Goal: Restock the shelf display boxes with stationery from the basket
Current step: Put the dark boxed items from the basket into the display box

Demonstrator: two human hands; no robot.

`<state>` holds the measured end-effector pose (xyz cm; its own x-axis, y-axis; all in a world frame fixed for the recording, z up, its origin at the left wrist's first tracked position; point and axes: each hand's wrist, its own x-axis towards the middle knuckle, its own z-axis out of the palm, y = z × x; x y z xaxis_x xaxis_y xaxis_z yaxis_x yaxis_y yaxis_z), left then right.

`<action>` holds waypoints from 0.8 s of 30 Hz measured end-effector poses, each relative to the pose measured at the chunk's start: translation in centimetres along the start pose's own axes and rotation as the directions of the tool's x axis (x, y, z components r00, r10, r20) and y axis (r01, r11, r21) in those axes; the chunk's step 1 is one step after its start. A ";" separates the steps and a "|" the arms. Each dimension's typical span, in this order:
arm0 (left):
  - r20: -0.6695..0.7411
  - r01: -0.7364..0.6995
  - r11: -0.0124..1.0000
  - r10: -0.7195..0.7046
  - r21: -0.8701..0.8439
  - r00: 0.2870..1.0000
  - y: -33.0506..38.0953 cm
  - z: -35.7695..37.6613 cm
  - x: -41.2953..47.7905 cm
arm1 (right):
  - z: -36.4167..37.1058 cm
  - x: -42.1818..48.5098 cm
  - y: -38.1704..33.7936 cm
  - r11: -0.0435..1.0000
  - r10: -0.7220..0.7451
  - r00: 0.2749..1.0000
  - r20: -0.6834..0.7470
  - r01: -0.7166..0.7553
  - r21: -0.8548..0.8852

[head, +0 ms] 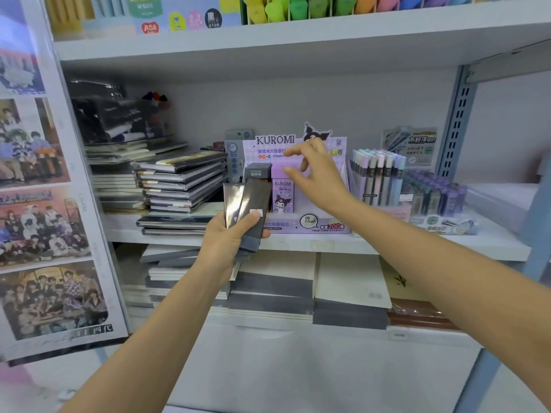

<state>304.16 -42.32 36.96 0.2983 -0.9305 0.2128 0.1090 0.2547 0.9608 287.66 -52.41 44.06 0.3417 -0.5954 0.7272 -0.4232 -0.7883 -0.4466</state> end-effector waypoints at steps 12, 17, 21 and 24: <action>-0.042 0.021 1.000 -0.022 -0.011 0.999 2.1 1.8 -1.9 | -2.8 -3.1 -1.9 0.883 0.128 0.987 0.096 -0.157 0.443; -0.064 0.028 0.990 -0.038 -0.140 0.997 3.8 2.4 -2.4 | -4.4 -5.3 -1.0 0.955 -0.072 0.977 0.202 0.010 0.297; -0.033 0.088 0.989 -0.092 -0.118 0.995 4.4 3.0 -2.7 | -4.9 -6.6 -0.4 0.981 -0.087 0.980 0.179 0.053 0.188; 0.033 0.120 0.976 -0.116 -0.179 0.993 4.6 3.4 -3.1 | -5.0 -7.1 -0.4 0.968 -0.025 0.996 0.090 0.002 0.250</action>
<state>300.50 -39.22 41.31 0.2521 -0.9620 0.1054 0.3123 0.1840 0.9320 281.26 -47.11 41.68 0.4262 -0.5869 0.6884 -0.1995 -0.8032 -0.5613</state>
